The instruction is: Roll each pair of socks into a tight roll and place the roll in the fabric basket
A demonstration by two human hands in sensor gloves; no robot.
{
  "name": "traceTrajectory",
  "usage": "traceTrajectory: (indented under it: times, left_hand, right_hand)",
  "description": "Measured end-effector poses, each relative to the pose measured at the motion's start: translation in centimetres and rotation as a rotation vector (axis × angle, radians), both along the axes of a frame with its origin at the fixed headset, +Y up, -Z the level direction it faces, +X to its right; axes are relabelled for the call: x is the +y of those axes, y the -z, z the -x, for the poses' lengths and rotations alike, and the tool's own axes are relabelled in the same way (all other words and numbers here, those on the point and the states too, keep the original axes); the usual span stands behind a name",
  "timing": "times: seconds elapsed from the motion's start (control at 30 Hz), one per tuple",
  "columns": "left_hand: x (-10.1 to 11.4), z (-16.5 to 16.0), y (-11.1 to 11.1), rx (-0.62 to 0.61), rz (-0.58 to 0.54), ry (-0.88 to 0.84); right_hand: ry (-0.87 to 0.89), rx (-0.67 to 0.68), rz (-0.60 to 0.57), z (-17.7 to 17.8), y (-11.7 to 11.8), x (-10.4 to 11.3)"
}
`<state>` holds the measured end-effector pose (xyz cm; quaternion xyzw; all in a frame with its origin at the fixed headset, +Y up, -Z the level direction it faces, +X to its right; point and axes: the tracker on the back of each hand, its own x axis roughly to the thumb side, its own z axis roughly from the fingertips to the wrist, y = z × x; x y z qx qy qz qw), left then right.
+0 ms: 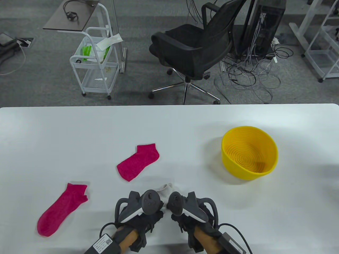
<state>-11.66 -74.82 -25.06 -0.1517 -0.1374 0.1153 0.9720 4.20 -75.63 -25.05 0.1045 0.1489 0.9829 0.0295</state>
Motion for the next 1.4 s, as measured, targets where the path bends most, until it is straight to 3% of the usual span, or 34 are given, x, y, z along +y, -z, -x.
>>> traceTrajectory:
  times: [0.43, 0.63, 0.7, 1.03, 1.4]
  left_hand:
    - [-0.9, -0.1, 0.6, 0.000, 0.007, 0.001]
    - [-1.2, 0.4, 0.8, 0.014, 0.038, -0.036]
    - [-1.2, 0.4, 0.9, 0.020, 0.040, -0.048]
    - [-1.3, 0.4, 0.7, 0.031, 0.018, -0.059]
    - [0.5, 0.6, 0.1, 0.027, -0.052, -0.027]
  right_hand:
    - [0.008, 0.010, -0.008, -0.1, 0.2, 0.4]
    - [0.085, 0.042, -0.133, -0.7, -0.3, 3.0]
    - [0.132, 0.077, -0.101, -0.6, -0.7, 3.4]
    - [0.041, 0.085, 0.013, 0.0, -0.6, 1.5]
    - [0.042, 0.035, 0.025, -0.4, -0.1, 0.5]
